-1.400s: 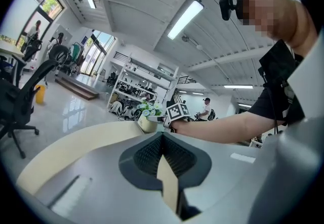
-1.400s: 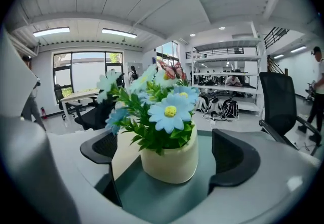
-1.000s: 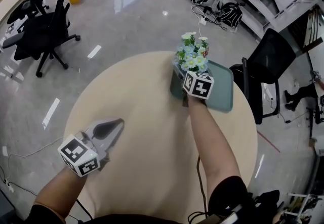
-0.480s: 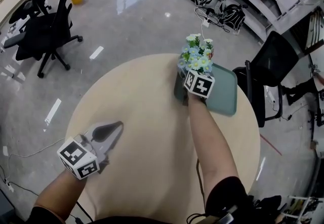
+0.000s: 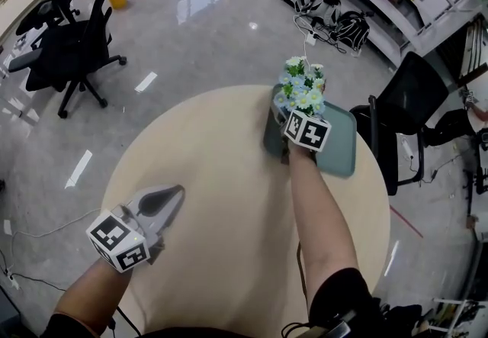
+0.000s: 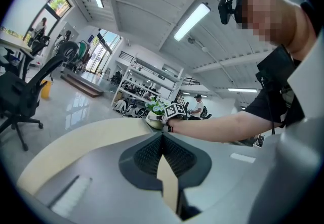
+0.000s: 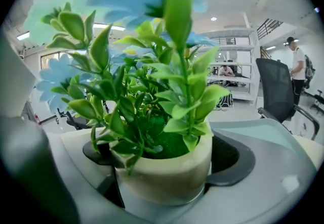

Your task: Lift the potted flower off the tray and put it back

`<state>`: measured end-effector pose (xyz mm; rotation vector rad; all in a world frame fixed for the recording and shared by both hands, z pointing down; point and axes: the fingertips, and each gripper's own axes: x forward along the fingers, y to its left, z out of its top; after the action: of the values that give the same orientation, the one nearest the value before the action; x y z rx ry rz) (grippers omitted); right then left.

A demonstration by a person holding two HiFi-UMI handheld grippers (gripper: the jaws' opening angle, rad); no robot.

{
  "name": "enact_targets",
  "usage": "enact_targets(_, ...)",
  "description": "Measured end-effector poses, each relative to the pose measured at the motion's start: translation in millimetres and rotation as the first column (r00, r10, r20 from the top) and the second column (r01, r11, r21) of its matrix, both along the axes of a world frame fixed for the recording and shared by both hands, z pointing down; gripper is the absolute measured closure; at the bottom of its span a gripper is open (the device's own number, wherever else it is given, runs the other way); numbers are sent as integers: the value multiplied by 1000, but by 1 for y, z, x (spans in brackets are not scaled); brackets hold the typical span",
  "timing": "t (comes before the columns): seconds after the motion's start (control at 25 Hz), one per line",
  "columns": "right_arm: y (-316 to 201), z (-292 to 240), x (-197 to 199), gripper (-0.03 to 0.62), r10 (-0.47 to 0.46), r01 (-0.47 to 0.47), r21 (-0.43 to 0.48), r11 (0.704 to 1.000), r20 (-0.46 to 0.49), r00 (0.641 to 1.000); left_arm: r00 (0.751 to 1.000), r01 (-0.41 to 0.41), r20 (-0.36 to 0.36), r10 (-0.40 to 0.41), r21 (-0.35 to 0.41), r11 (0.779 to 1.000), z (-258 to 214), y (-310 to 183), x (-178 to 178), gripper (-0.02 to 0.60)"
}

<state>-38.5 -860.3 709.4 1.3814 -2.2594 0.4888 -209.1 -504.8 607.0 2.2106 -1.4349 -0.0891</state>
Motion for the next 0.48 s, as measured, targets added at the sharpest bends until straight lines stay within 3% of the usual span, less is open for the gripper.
enact_targets(0.2, 20, -32, 4, 46, -40, 40, 18, 999, 11, 999, 1000, 11, 12, -11, 24, 1000, -23, 9, -3, 588)
enact_targets(0.48, 72, -110, 18, 46, -28, 27, 34, 999, 43, 999, 1000, -19, 25, 17, 71, 997, -73, 31, -10, 588)
